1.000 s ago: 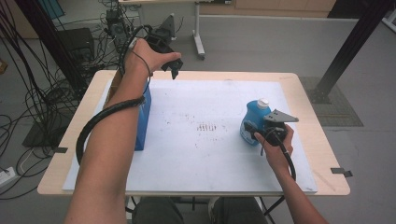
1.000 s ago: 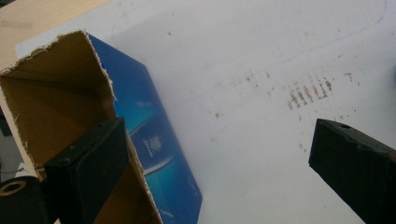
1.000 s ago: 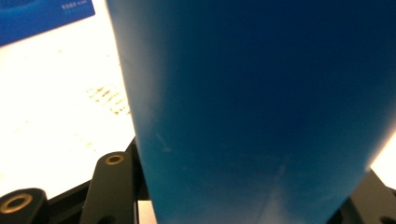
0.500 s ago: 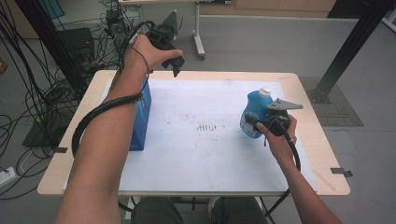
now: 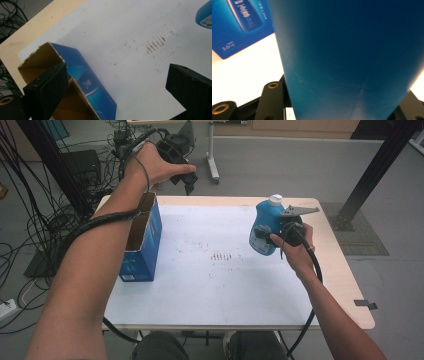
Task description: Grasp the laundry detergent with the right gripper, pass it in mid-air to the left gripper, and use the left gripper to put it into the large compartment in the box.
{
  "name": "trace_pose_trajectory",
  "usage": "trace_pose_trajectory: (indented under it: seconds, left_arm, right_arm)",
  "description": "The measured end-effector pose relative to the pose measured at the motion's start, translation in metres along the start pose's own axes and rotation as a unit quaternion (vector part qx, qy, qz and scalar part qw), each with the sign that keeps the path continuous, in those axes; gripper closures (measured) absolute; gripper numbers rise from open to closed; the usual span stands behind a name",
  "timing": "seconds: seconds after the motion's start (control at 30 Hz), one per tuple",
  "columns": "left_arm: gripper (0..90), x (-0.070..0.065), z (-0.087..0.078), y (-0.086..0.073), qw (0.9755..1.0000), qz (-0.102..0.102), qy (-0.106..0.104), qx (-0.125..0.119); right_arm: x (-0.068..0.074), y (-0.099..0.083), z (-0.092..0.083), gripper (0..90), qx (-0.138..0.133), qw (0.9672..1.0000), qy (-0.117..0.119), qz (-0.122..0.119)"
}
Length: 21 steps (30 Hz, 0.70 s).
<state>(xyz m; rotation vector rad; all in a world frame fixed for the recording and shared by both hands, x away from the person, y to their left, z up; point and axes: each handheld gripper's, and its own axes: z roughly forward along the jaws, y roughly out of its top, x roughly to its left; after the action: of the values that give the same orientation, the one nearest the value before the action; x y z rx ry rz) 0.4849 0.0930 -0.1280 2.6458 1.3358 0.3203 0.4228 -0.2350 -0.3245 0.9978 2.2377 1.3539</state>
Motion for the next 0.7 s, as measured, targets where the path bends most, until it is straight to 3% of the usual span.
trace_pose_trajectory:
  seconds: [0.1,0.37,0.5,0.7]
  left_arm:
    - [4.9,0.001,-0.003,-0.005,0.9998,0.018,-0.002,0.004]
    - [4.9,-0.001,-0.012,-0.013,0.9978,0.067,-0.005,0.005]
    - [4.8,-0.005,-0.017,-0.015,0.9953,0.096,-0.014,0.003]
    - [5.0,-0.009,-0.023,-0.015,0.9898,0.141,-0.017,0.003]
  right_arm:
    - [0.001,0.012,0.007,43.8,0.011,0.9996,0.028,0.0]
    - [0.005,0.031,0.023,43.8,0.021,0.998,0.059,-0.013]
    - [0.01,0.044,0.032,43.8,0.024,0.9963,0.078,-0.027]
    - [0.021,0.063,0.044,43.8,0.034,0.9923,0.108,-0.05]
